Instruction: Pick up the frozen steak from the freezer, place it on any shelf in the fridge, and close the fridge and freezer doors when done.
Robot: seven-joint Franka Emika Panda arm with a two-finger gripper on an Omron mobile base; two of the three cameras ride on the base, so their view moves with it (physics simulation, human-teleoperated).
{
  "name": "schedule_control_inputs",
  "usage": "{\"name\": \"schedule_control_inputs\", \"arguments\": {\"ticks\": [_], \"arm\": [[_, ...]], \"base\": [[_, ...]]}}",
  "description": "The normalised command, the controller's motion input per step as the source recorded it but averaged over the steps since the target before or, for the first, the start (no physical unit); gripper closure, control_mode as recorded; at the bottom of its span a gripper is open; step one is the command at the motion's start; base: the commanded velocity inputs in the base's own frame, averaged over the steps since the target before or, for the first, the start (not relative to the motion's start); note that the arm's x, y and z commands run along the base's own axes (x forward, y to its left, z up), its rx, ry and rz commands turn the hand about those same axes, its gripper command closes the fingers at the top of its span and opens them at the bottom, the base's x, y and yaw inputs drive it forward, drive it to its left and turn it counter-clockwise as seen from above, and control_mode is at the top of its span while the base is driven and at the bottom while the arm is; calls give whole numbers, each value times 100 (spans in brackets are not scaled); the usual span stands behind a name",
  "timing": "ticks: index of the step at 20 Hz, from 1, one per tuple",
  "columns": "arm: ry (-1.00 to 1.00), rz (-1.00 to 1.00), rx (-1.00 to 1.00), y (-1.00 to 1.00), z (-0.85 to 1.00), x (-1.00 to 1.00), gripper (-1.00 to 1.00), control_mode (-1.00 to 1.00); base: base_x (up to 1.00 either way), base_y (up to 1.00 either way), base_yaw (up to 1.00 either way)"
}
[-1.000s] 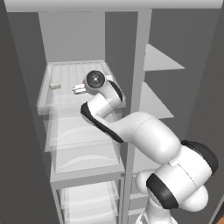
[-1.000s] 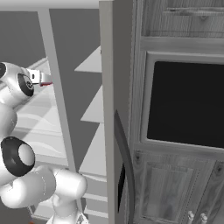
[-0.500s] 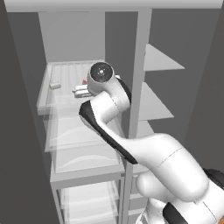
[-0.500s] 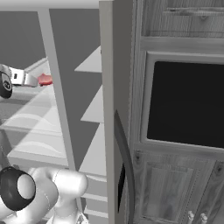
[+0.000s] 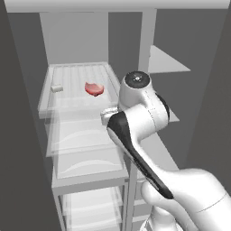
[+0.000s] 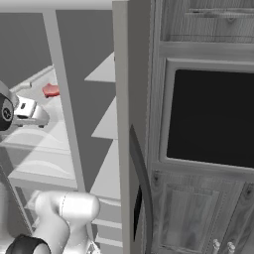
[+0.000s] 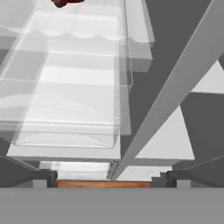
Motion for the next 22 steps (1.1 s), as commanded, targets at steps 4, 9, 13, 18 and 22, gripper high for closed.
{"name": "schedule_control_inputs", "arguments": {"ticks": [4,9,13,18,22], "arm": [[-3,0,0,-100,-2,-77,-100,-100],[0,0,4,-66,0,-22,-100,-100],[0,0,3,2,0,-4,-100,-100],[-1,0,0,6,0,-5,-100,100],[0,0,0,0,0,0,-100,100]], "base": [[0,0,0],[0,0,0],[0,0,0],[-2,37,0],[0,51,0]]}}
